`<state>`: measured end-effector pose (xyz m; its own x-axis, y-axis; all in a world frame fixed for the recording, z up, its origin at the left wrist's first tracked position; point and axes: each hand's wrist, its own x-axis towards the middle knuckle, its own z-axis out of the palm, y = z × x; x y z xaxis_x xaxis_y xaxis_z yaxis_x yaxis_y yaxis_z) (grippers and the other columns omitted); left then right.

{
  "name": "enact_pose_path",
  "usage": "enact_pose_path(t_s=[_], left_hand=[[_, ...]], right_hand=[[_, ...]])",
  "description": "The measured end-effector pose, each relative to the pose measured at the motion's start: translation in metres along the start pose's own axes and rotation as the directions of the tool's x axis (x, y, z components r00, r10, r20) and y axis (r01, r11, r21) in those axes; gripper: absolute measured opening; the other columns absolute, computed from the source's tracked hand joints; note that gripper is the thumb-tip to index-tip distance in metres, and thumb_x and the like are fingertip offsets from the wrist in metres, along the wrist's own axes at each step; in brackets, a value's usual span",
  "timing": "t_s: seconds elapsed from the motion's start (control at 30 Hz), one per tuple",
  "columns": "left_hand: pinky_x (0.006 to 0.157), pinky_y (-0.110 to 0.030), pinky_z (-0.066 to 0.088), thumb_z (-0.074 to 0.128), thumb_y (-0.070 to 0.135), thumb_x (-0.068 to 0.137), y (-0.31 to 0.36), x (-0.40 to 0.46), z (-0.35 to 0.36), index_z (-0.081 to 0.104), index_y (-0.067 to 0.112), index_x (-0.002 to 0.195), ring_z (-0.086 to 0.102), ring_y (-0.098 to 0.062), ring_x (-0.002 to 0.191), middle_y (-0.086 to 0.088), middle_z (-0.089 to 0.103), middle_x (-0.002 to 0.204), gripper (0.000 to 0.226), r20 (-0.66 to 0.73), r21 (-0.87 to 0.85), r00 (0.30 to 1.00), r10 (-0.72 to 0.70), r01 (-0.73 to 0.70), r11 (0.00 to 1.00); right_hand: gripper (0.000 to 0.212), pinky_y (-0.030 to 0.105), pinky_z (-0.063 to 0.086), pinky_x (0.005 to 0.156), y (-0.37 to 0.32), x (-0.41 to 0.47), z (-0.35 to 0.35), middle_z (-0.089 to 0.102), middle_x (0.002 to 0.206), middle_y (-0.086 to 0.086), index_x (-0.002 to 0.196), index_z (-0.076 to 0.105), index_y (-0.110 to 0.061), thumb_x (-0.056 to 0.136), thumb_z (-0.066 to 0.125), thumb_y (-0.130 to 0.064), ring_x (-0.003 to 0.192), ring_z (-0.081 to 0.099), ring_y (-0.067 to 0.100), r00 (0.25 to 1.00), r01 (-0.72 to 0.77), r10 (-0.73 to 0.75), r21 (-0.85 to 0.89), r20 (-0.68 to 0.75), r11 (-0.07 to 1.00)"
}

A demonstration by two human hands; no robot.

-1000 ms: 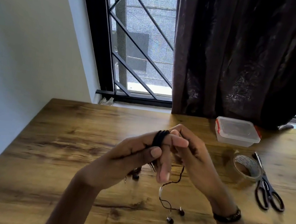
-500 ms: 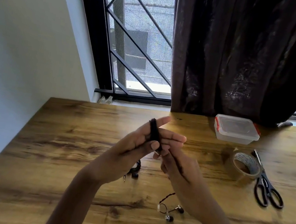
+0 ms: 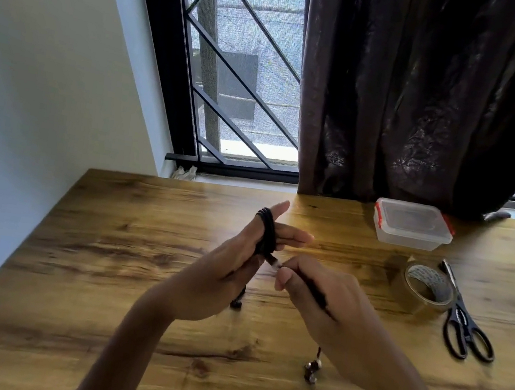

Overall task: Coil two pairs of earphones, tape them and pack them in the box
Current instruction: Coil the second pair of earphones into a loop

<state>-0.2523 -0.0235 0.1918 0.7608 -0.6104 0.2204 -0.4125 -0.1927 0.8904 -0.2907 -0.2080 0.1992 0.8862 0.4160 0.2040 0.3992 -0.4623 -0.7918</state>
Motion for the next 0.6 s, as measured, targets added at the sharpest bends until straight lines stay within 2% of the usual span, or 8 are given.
enact_pose_path(t_s=[0.1, 0.2, 0.33, 0.37, 0.43, 0.5, 0.6], left_hand=[[0.113, -0.024, 0.027, 0.033, -0.013, 0.093, -0.001, -0.001, 0.001, 0.01, 0.017, 0.15, 0.038, -0.008, 0.135, 0.007, 0.05, 0.137, 0.068, 0.027, 0.055, 0.999, -0.031, 0.029, 0.998], [0.11, -0.026, 0.032, 0.033, -0.015, 0.092, -0.002, -0.004, -0.001, 0.018, 0.02, 0.149, 0.043, -0.007, 0.13, 0.012, 0.053, 0.132, 0.069, 0.024, 0.053, 0.998, -0.056, 0.055, 0.997], [0.106, -0.044, 0.041, 0.034, -0.014, 0.093, 0.0, -0.005, -0.002, 0.026, 0.016, 0.148, 0.05, -0.018, 0.125, 0.0, 0.058, 0.126, 0.063, 0.029, 0.009, 0.997, -0.073, 0.073, 0.997], [0.105, -0.044, 0.042, 0.034, -0.013, 0.094, 0.0, -0.005, -0.002, 0.028, 0.016, 0.147, 0.05, -0.018, 0.125, -0.003, 0.058, 0.127, 0.061, 0.03, -0.015, 0.996, -0.081, 0.081, 0.997], [0.105, -0.034, 0.042, 0.034, -0.01, 0.094, 0.001, -0.005, -0.001, 0.033, 0.014, 0.144, 0.049, -0.014, 0.127, -0.004, 0.058, 0.13, 0.056, 0.029, -0.101, 0.994, -0.102, 0.104, 0.989], [0.098, -0.025, 0.043, 0.035, -0.004, 0.094, 0.004, -0.005, -0.001, 0.037, 0.013, 0.142, 0.053, -0.01, 0.12, -0.003, 0.06, 0.124, 0.05, 0.028, -0.195, 0.994, -0.108, 0.112, 0.974], [0.094, -0.023, 0.044, 0.034, 0.004, 0.095, 0.005, -0.006, 0.0, 0.039, 0.013, 0.139, 0.056, -0.01, 0.113, 0.003, 0.064, 0.119, 0.045, 0.012, -0.273, 0.995, -0.096, 0.095, 0.957]], right_hand=[[0.022, 0.037, 0.036, 0.047, -0.004, 0.002, -0.005, 0.052, 0.061, 0.002, 0.083, 0.053, -0.039, 0.095, 0.038, -0.05, 0.051, 0.045, 0.025, 1.0, 0.002, -0.002, -0.02, 0.018, 1.0], [0.02, 0.033, 0.036, 0.047, -0.006, 0.002, -0.008, 0.05, 0.062, -0.007, 0.084, 0.053, -0.038, 0.096, 0.04, -0.047, 0.052, 0.045, 0.022, 0.999, 0.011, -0.01, -0.036, 0.035, 0.999], [0.018, 0.025, 0.034, 0.045, -0.01, 0.003, -0.014, 0.05, 0.061, -0.007, 0.084, 0.054, -0.037, 0.097, 0.043, -0.044, 0.05, 0.042, 0.014, 0.998, 0.023, -0.02, -0.051, 0.052, 0.998], [0.018, 0.025, 0.034, 0.046, -0.011, 0.004, -0.015, 0.052, 0.062, -0.004, 0.085, 0.054, -0.037, 0.097, 0.044, -0.044, 0.05, 0.044, 0.015, 0.998, 0.031, -0.028, -0.063, 0.055, 0.998], [0.019, 0.025, 0.035, 0.046, -0.014, 0.006, -0.018, 0.054, 0.064, 0.0, 0.085, 0.055, -0.035, 0.097, 0.043, -0.044, 0.052, 0.046, 0.017, 0.998, 0.04, -0.036, -0.075, 0.054, 0.996], [0.02, 0.026, 0.035, 0.046, -0.017, 0.006, -0.02, 0.054, 0.063, 0.001, 0.086, 0.055, -0.034, 0.096, 0.043, -0.045, 0.052, 0.047, 0.018, 0.998, 0.04, -0.037, -0.075, 0.048, 0.996], [0.021, 0.025, 0.033, 0.044, -0.018, 0.003, -0.022, 0.055, 0.064, 0.0, 0.086, 0.056, -0.035, 0.095, 0.042, -0.049, 0.05, 0.046, 0.017, 0.998, 0.047, -0.044, -0.084, 0.04, 0.995]])
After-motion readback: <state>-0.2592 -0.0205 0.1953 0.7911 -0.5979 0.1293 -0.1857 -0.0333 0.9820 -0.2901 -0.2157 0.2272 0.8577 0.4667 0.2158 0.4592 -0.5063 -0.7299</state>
